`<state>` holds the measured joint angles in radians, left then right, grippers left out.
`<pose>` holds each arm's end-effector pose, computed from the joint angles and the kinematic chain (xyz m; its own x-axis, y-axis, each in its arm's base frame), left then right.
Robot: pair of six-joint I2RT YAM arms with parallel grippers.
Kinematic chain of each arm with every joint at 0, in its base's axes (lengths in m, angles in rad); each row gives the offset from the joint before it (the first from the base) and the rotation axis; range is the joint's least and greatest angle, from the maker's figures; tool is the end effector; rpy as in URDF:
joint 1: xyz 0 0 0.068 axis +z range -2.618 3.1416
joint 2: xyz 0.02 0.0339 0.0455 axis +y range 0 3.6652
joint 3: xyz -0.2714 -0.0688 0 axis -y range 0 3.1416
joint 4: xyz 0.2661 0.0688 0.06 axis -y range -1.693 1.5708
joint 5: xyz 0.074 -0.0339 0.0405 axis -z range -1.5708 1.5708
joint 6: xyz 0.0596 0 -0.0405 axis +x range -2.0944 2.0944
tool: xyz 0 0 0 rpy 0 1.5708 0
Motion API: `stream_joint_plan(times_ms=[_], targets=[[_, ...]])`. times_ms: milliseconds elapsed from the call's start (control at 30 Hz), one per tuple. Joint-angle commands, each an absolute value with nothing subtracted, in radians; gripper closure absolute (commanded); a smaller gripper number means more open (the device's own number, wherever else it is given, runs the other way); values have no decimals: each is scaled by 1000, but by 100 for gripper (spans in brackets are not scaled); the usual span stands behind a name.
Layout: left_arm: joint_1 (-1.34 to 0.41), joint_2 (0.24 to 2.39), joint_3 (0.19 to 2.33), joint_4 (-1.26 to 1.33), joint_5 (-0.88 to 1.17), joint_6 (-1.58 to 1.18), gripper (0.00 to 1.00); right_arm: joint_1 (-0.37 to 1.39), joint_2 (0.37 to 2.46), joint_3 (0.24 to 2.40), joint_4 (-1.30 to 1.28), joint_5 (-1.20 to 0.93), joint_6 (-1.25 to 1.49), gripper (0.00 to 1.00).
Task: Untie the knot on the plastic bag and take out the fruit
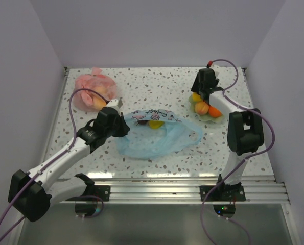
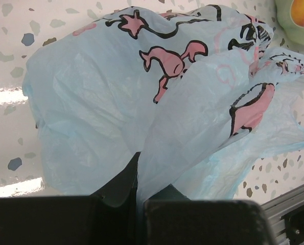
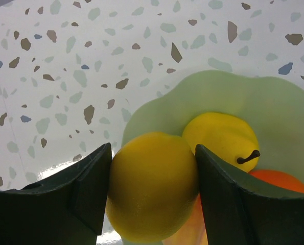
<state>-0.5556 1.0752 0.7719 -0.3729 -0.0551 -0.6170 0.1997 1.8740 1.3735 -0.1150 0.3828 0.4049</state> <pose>0.2285 -0.1380 0.2465 -0.7173 -0.2347 -0.6561 0.0921 0.9014 -0.4232 0.4639 0.0712 0.2228 -0.4749 0.2767 -0.8354 0.3285 0.9364 0.1234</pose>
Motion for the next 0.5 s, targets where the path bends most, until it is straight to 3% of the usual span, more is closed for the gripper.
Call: stream_joint_plan(times_ms=[0, 33, 167, 233, 467], targets=[[-548, 1077, 778, -330, -40, -600, 100, 184, 1876, 1408, -114, 425, 462, 41], [-548, 1078, 776, -327, -40, -598, 100, 183, 1879, 1410, -117, 417, 462, 30], [-548, 1081, 781, -327, -38, -595, 100, 183, 1846, 1411, -124, 410, 451, 6], [-548, 1085, 781, -328, -38, -597, 100, 181, 1827, 1404, -126, 411, 436, 1], [-548, 1095, 802, -334, -44, -600, 100, 186, 1680, 1359, -156, 256, 365, 1]])
